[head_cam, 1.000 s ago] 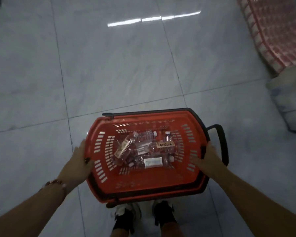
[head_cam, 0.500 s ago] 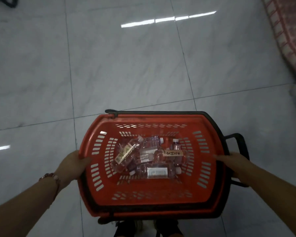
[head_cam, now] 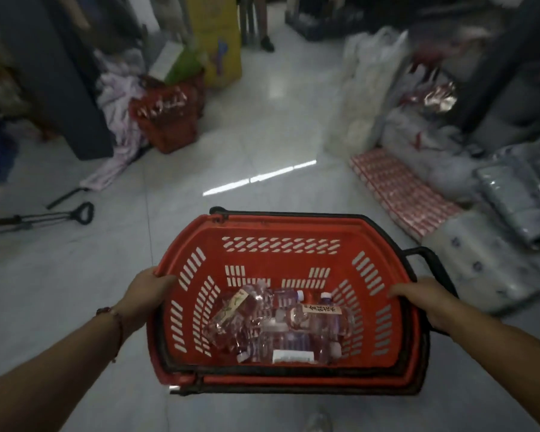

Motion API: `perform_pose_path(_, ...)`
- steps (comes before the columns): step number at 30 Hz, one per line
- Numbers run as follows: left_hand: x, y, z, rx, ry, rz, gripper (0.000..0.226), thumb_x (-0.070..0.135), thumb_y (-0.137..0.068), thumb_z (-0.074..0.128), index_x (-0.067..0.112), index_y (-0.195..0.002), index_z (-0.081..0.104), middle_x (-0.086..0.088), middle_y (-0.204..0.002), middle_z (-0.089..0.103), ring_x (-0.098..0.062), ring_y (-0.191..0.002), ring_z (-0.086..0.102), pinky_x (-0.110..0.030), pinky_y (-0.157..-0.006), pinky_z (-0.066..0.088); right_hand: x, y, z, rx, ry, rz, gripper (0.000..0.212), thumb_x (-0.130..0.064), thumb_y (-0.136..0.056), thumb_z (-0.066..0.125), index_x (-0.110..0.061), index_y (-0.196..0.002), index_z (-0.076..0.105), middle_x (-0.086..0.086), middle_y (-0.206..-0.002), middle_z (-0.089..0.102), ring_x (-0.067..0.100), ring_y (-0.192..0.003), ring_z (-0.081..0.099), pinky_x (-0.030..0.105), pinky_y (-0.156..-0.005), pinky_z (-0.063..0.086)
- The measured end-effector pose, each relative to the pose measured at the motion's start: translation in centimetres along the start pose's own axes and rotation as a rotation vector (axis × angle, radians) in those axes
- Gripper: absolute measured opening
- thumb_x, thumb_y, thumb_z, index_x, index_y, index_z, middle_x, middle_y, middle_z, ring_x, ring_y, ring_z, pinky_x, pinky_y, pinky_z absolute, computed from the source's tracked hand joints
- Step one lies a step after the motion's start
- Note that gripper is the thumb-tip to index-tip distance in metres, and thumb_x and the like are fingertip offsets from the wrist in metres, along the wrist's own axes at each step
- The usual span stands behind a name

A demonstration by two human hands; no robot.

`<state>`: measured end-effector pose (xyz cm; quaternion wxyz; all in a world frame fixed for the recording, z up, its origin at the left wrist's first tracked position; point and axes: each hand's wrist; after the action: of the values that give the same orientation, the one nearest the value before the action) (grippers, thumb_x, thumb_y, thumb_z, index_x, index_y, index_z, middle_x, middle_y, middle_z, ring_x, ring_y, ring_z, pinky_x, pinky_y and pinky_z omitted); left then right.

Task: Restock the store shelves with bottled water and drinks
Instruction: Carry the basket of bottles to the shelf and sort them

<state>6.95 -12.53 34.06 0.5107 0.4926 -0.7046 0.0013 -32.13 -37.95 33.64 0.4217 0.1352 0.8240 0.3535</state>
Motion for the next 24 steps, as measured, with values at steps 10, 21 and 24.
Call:
perform_pose_path(10,19.9,5.8,-4.6,0.15,0.136,0.227,0.011,-0.002,-0.089,0.061,0.007,-0.09,0.067,-0.007,-0.064,0.069,-0.028,-0.063,0.067,-0.029,-0.057,0.051,-13.0,7.6,-10.8,0.14,-0.216,-0.236,0.036,0.017,-0.071,0.064,0.007,-0.106,0.069,0.026,-0.096,0.071,0.039,-0.084,0.068,0.043,-0.073,0.058)
perform_pose_path(21,25.2,1.8,-2.8,0.169,0.264,0.312,0.012,0.0,-0.089,0.061,0.003,-0.1,0.064,-0.019,-0.082,0.07,-0.034,-0.07,0.069,-0.031,-0.05,0.058,-20.1,4.7,-14.3,0.276,-0.311,-0.343,0.035,0.018,-0.063,0.065,0.008,-0.097,0.067,0.023,-0.083,0.067,0.036,-0.073,0.066,0.04,-0.068,0.056)
perform_pose_path(24,24.8,-3.1,-1.3,0.163,0.296,0.306,0.021,0.001,-0.09,0.061,0.001,-0.11,0.065,-0.019,-0.086,0.07,-0.035,-0.075,0.069,-0.035,-0.064,0.058,-21.4,1.1,-13.0,0.28,-0.319,-0.333,0.033,0.017,-0.066,0.064,0.004,-0.096,0.066,0.021,-0.08,0.066,0.034,-0.07,0.065,0.038,-0.064,0.055)
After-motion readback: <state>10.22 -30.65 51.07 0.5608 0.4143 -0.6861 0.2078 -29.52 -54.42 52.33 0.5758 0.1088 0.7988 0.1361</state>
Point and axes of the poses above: each hand's wrist, its own y-axis away from the middle knuckle, its own z-axis out of the palm, x = y × z
